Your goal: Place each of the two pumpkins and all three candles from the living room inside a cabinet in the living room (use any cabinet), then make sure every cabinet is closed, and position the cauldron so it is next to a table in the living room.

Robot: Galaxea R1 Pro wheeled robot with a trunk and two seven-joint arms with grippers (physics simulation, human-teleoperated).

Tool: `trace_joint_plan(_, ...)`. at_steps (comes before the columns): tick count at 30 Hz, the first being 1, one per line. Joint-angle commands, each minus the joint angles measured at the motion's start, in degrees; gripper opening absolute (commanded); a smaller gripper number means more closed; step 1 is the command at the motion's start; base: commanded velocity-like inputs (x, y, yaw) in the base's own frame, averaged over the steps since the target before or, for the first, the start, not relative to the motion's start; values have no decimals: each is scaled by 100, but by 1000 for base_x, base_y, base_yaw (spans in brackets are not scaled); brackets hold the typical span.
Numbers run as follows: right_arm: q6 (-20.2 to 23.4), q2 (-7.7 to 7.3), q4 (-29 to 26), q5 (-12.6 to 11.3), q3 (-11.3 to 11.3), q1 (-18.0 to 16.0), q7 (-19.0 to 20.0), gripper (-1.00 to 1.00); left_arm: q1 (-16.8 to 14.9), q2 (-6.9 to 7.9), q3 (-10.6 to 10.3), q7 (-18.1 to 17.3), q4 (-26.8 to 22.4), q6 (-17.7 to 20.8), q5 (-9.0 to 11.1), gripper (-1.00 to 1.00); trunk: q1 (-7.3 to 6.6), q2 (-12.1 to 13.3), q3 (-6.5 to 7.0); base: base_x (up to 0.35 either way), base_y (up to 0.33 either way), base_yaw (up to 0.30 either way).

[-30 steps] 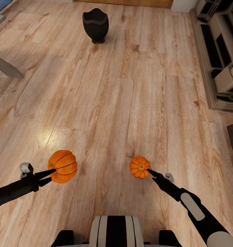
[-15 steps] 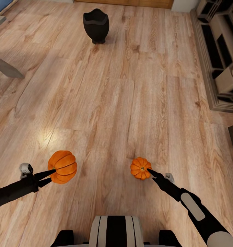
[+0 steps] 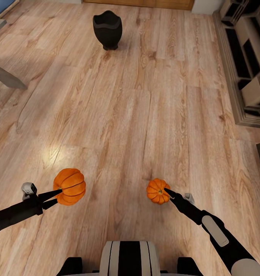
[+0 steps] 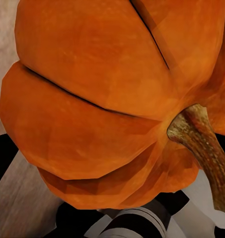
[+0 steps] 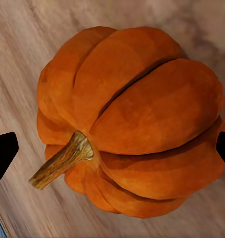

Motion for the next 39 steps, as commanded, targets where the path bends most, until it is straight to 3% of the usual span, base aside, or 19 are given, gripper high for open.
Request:
trace_joint_plan(1, 17, -5, 0, -44, 13, -2, 1, 100, -2, 0, 5, -14, 0, 24, -9, -100, -1, -1, -3, 2, 1, 0)
trace_joint_plan(24, 12, -5, 0, -44, 13, 0, 1, 100, -2, -1, -1, -14, 9, 24, 0, -100, -1, -1, -3, 30, -37, 0)
trace_joint_plan(39, 11, -5, 16, -43, 13, -2, -14, 100, -2, 0, 3, -15, 9, 24, 0, -100, 25, -14, -224, 0, 0, 0)
